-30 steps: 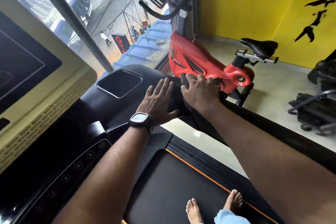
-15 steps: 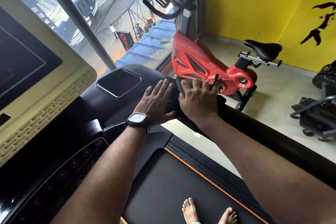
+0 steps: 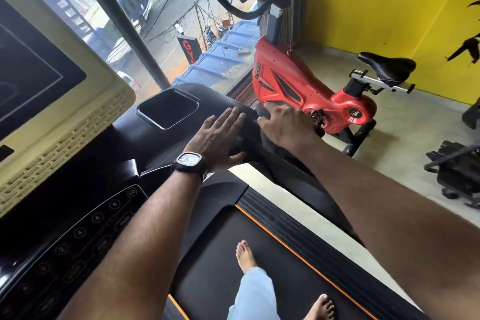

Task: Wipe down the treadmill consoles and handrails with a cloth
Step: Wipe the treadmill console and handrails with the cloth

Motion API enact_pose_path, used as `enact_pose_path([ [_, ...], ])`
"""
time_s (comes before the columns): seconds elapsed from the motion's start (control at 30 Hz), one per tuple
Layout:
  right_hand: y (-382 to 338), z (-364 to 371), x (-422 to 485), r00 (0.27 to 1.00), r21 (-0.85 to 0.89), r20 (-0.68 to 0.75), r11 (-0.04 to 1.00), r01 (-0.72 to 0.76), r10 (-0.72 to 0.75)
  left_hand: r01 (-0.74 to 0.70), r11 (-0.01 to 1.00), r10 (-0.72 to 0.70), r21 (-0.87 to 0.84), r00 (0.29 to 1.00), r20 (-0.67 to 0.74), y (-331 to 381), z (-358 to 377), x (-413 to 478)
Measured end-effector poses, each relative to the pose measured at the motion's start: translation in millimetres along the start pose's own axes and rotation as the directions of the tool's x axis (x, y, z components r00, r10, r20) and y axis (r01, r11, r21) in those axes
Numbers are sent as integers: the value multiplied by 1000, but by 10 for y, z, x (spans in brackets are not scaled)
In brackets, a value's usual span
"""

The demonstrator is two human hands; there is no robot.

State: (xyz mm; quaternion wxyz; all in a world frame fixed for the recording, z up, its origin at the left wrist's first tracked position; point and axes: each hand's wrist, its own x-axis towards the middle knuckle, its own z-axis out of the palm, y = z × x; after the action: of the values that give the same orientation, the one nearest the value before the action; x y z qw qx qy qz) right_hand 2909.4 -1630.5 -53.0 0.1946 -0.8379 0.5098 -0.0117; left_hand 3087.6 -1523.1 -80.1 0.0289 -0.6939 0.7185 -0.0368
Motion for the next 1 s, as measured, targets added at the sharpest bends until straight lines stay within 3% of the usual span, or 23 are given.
enact_pose_path([
  [0.07,52,-52,78,989,109,69,985,-134,127,-27,1000,27,11,1000,-9,-14,4,-12],
  [0.13,-3,54,-64,988,2,-48,989,-148,147,-53,998,53,15,999,-7,-18,11,-13],
  [0.2,-136,182,-341,982,-198,-185,978,-69,31,-51,999,51,17,999,-3,-20,15,-6],
  [0.27,-157,197,-399,978,-243,-186,969,48,-95,-47,999,47,17,999,9,-16,14,-2],
  [0.33,-66,69,-164,991,-106,-88,990,92,-101,-46,999,45,18,999,13,-8,7,-5],
  [0.4,11,-83,64,999,105,41,994,-33,29,-51,999,50,14,998,22,-6,-1,-10],
  [0.43,10,-92,78,995,124,52,987,-97,91,-49,999,49,10,999,24,-9,2,-12],
  [0.53,-164,141,-240,983,-160,-162,980,-117,91,-46,999,46,-1,999,24,-13,8,-1],
  [0.6,-205,216,-462,984,-243,-179,968,-57,14,-41,999,41,-18,999,27,-24,5,-2],
  [0.7,-6,7,-234,998,-53,-55,998,32,-35,-31,999,32,-34,998,46,4,-26,-4],
  [0.8,116,-150,-21,993,141,82,986,-94,83,-11,999,13,-53,999,32,115,-39,26],
  [0.9,-21,88,-283,987,-76,-144,993,-87,75,0,998,3,-69,999,43,206,-14,52],
  [1.0,-63,172,-506,980,-188,-192,982,16,-53,-7,998,8,-62,1000,25,209,18,59],
])
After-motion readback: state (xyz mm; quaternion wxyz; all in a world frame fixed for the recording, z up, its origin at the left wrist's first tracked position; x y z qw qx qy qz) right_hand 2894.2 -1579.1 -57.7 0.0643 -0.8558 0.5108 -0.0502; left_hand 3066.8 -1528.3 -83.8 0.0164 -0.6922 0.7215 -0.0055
